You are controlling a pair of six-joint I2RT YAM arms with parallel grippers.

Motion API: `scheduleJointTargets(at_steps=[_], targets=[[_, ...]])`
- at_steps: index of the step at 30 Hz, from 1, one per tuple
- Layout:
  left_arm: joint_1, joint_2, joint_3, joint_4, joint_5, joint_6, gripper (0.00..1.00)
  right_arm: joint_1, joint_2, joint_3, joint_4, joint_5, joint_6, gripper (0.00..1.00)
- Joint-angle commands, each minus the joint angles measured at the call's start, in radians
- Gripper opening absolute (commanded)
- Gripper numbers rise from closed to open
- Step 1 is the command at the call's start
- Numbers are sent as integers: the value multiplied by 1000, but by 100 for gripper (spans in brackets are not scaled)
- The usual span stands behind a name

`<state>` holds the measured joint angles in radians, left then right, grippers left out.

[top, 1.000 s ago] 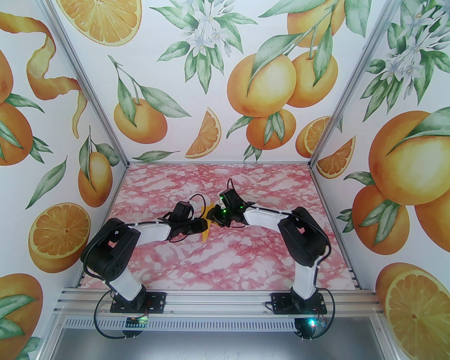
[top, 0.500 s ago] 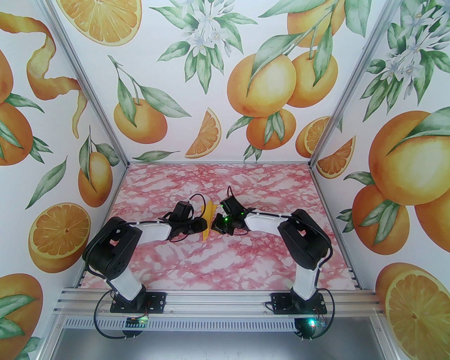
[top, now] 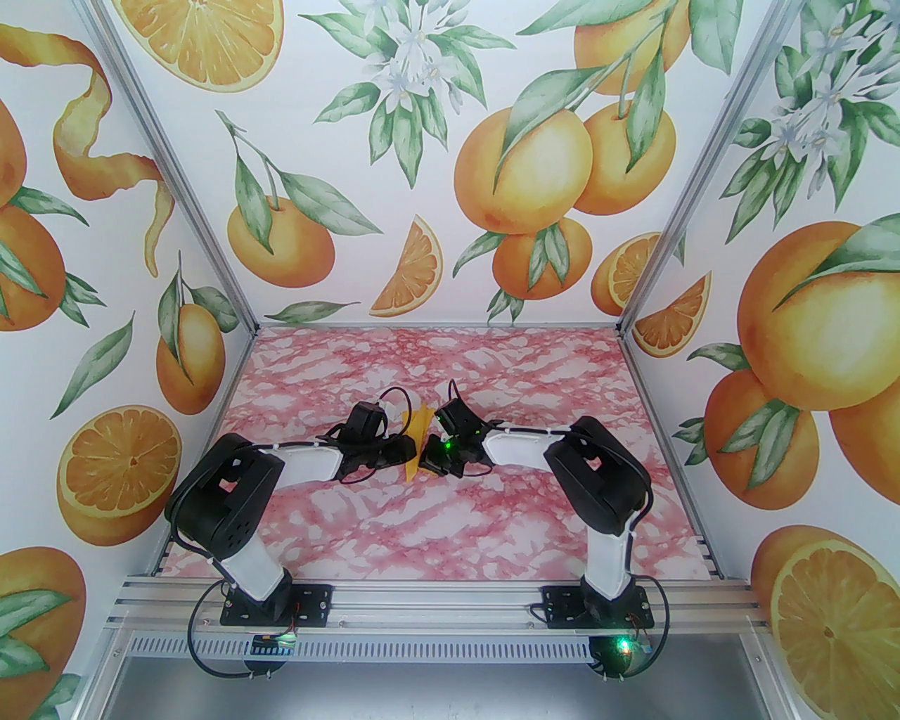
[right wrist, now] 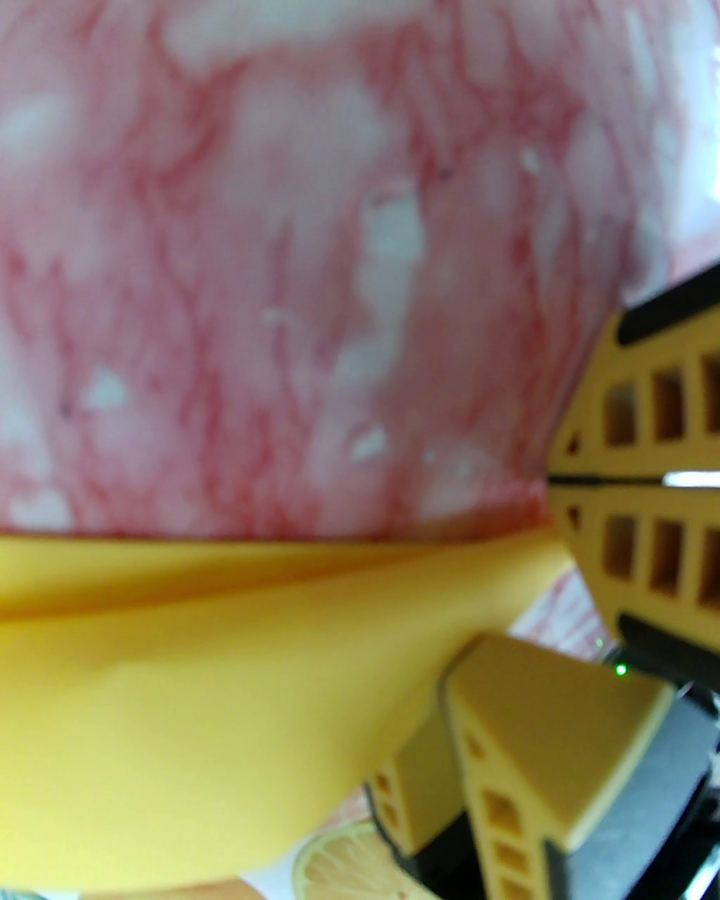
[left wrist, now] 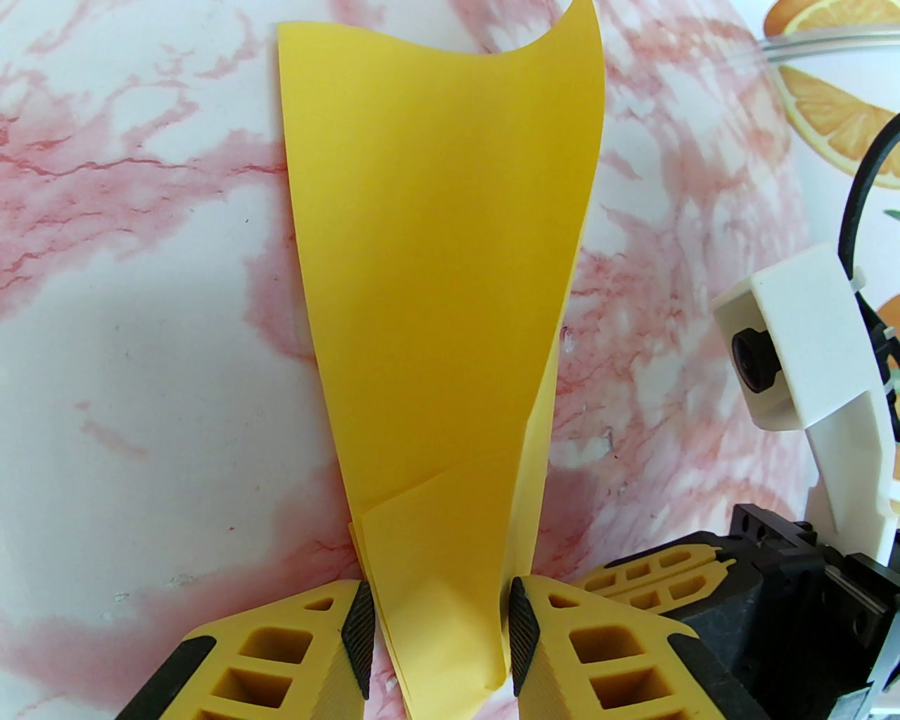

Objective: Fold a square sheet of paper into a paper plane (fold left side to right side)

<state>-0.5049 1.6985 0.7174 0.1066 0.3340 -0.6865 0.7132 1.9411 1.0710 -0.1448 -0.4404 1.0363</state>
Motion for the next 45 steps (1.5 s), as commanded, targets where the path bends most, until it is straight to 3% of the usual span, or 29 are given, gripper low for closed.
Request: scheduleJointTargets(at_steps=[1, 45], targets=[[-7, 41, -10, 61, 13, -16, 39, 14, 32, -6, 79, -38, 44, 7], [-23, 75, -32, 100, 11, -65, 38, -36, 28, -155, 523, -69, 340, 12]])
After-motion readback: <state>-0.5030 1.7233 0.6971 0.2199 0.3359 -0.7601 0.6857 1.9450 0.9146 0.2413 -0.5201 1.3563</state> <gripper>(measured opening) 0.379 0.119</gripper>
